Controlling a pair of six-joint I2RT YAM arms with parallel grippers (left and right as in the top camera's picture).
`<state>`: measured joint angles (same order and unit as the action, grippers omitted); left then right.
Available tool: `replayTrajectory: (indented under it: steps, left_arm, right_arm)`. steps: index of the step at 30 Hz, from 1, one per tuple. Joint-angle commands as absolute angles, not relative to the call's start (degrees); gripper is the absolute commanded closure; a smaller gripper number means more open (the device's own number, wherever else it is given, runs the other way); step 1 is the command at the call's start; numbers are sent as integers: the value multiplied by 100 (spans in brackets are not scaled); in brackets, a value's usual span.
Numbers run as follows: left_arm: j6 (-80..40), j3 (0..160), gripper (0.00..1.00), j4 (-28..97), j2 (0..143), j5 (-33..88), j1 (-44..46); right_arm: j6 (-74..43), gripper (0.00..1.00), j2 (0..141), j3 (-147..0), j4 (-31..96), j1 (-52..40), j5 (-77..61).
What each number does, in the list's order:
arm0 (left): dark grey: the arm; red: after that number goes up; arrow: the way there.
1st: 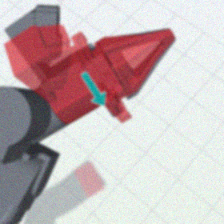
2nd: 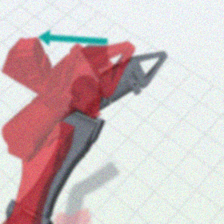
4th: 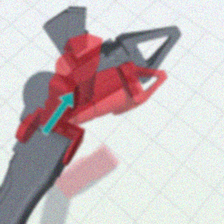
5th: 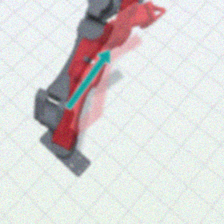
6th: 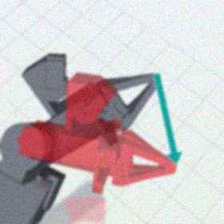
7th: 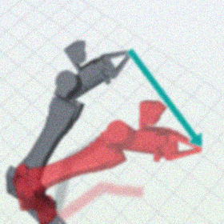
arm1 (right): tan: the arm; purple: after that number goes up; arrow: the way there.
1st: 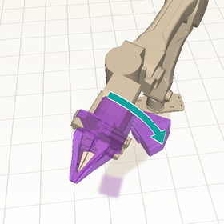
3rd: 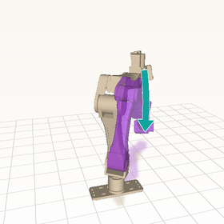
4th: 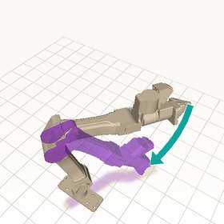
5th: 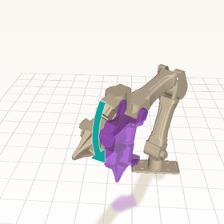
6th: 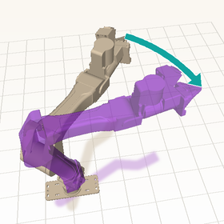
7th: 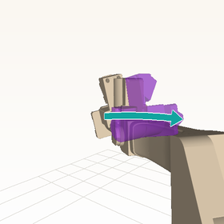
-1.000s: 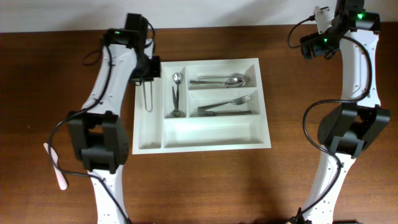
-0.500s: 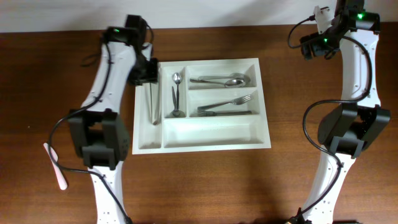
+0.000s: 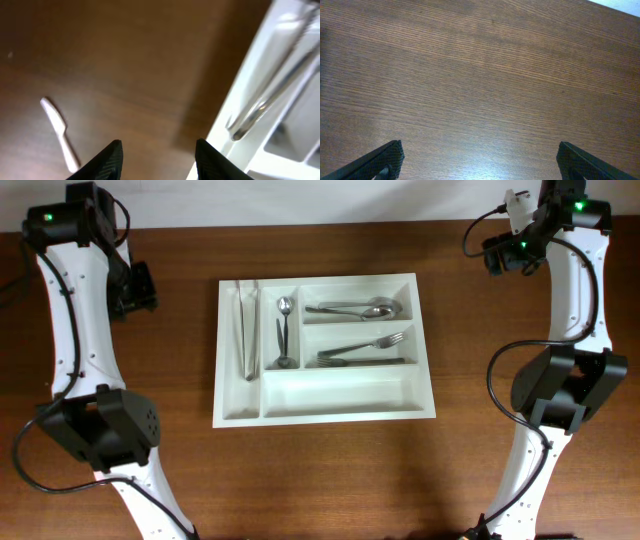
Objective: Pack container
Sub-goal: 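Lower the chopsticks into the tray's leftmost long compartment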
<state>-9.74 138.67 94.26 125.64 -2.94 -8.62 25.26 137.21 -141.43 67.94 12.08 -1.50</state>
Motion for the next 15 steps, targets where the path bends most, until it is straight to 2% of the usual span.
replayTrajectory:
  steps: [1, 6, 7, 8, 15]
  left_arm:
    - [-978, 13939, 53, 9105, 12470, 62, -515]
    - [-978, 13817, 67, 8176, 12481, 108, 10]
    - [-978, 13740, 79, 7994, 12481, 110, 82]
    - [-978, 13635, 96, 7800, 12481, 108, 148]
    - [-978, 12422, 98, 6394, 12582, 185, 425]
  right_arm:
    - [2453, 1, 13570, -14193, 6796, 1240, -165]
    - [2453, 1, 13570, -14193, 6796, 1240, -165]
    - [2453, 1, 13570, -14193, 6796, 1240, -165]
    - [2453, 1, 13570, -14193, 6796, 1240, -163]
    - [2453, 2, 13570, -14193, 6796, 1240, -165]
